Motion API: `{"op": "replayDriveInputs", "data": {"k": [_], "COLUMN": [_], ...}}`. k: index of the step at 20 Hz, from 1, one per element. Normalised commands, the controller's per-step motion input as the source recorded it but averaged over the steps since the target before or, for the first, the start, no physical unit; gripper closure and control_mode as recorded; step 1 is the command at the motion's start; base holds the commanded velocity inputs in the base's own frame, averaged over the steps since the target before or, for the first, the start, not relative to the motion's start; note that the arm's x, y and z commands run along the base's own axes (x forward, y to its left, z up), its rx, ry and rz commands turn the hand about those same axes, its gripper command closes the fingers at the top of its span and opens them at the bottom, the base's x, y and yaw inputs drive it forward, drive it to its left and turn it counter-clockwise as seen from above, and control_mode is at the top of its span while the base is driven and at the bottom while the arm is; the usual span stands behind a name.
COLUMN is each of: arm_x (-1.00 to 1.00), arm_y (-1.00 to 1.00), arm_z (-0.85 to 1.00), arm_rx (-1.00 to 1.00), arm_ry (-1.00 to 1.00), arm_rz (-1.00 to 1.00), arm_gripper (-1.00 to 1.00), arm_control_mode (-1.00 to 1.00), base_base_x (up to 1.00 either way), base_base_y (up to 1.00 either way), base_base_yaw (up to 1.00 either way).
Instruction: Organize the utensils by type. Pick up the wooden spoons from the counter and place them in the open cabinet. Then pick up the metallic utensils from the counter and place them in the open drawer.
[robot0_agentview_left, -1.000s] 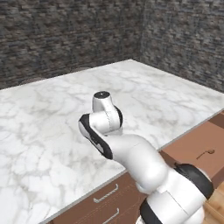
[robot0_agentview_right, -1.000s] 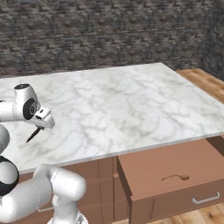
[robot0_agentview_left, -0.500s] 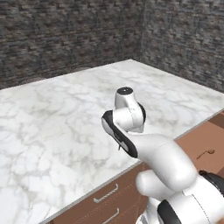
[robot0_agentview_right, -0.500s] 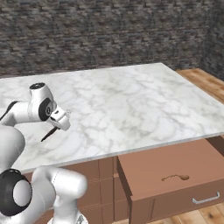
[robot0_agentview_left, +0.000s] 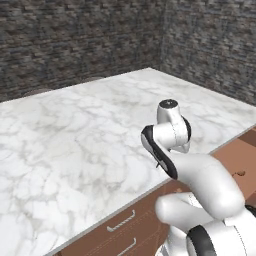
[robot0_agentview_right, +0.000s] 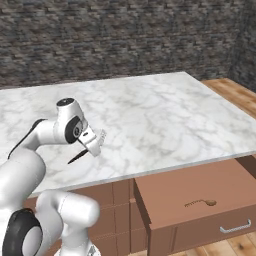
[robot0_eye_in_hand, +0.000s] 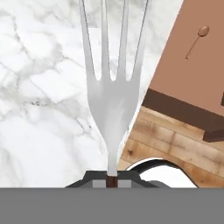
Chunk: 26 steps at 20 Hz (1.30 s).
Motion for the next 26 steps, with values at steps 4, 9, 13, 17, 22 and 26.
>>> {"op": "replayDriveInputs", "data": {"k": [4, 9, 13, 17, 22, 26], "arm_x": [0.01, 0.06, 0.01, 0.0, 0.0, -0.08], "arm_y": [-0.94, -0.93, -0.99, -1.0, -1.0, -1.0], "arm_z": [0.0, 0.0, 0.0, 0.0, 0.0, 0.0], "arm_rx": [0.0, 0.0, 0.03, 0.1, 0.14, 0.15], "arm_ry": [0.0, 0.0, 0.0, 0.0, 0.0, 0.0], "arm_rz": [-0.27, -0.25, -0.2, -0.16, -0.16, -0.11], "arm_gripper": [1.0, 1.0, 1.0, 1.0, 1.0, 1.0], "arm_control_mode": [-1.0, -1.0, -1.0, -1.0, -1.0, -1.0], "base_base_x": [0.0, 0.0, 0.0, 0.0, 0.0, 0.0], "base_base_y": [0.0, 0.0, 0.0, 0.0, 0.0, 0.0], "base_base_yaw": [0.0, 0.0, 0.0, 0.0, 0.0, 0.0]}}
